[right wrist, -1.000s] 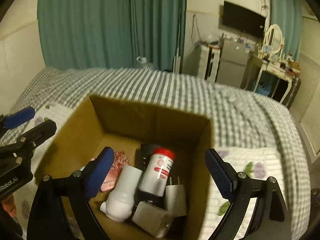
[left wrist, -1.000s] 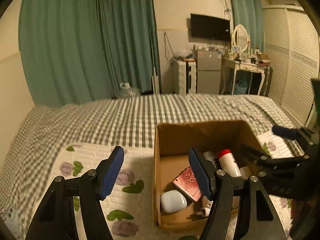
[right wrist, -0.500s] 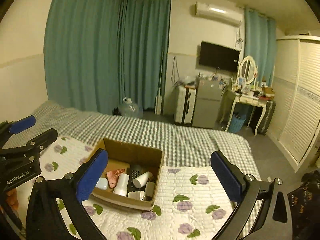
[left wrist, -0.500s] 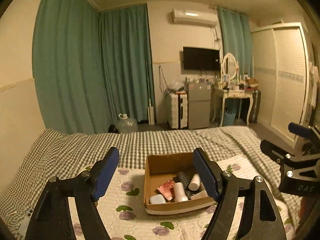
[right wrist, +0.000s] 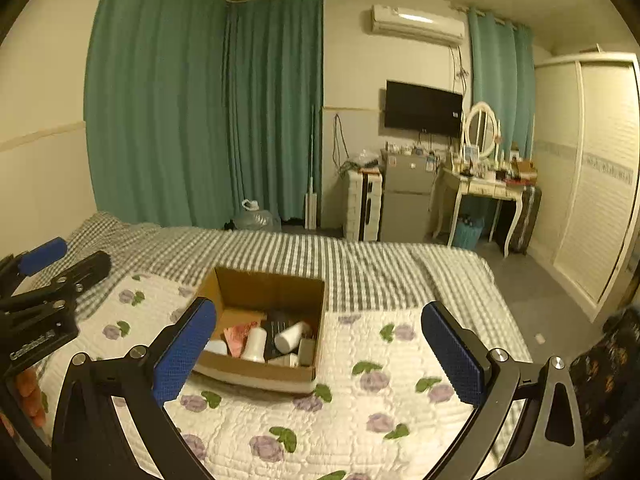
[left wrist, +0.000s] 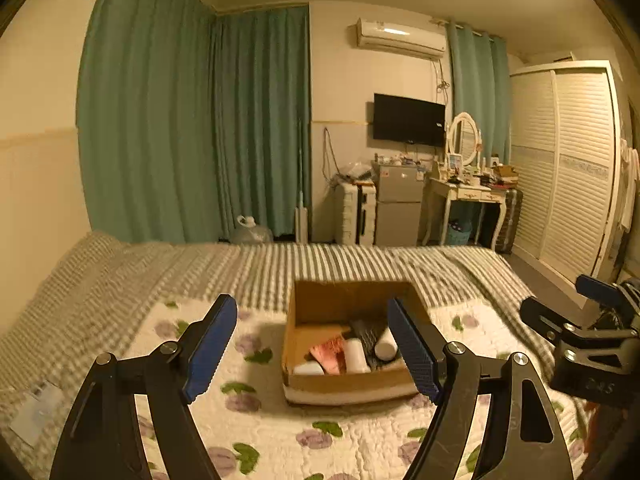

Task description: Organize rigid objects

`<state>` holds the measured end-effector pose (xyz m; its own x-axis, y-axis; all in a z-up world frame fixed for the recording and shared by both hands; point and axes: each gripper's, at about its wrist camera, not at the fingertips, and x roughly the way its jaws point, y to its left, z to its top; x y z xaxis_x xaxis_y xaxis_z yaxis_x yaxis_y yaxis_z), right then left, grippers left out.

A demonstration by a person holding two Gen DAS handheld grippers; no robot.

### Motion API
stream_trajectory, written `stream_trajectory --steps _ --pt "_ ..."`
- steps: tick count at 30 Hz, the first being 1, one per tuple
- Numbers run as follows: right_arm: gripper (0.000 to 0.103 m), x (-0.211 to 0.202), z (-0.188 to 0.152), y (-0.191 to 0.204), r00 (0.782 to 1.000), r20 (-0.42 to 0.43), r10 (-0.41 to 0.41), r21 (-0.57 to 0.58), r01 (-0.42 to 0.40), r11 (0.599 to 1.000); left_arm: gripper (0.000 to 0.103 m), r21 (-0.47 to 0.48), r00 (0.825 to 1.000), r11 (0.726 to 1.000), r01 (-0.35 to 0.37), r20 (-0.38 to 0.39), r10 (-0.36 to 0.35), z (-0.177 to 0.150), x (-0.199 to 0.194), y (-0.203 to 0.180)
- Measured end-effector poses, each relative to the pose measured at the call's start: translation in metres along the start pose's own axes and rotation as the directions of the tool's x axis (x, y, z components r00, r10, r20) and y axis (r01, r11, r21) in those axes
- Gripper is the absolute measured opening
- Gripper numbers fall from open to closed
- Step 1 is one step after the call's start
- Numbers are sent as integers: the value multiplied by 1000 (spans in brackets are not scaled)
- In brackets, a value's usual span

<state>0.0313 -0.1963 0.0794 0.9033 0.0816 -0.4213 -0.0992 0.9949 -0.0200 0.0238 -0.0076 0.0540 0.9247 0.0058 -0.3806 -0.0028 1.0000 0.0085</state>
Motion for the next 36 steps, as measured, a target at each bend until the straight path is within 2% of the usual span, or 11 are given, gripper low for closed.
stream_trajectory --steps 5,9,13,20,36 --pt "103 40 -39 3 999 -46 -27 -23 26 999 80 0 997 999 36 -64 -36 -38 29 -5" --pt "103 62 -55 2 996 -79 -31 -20 29 999 80 41 996 999 21 -90 -17 -55 43 -15" --pt "103 67 -62 4 997 -57 -42 -50 39 998 80 40 995 999 5 -104 -1 -63 46 -16" --pt "103 68 -66 -1 998 -51 -23 -23 22 999 80 12 994 1000 -26 -102 27 -62 44 -7" --pt "103 68 -67 1 998 -45 -32 -12 31 999 80 -28 994 999 -20 -112 17 -59 45 2"
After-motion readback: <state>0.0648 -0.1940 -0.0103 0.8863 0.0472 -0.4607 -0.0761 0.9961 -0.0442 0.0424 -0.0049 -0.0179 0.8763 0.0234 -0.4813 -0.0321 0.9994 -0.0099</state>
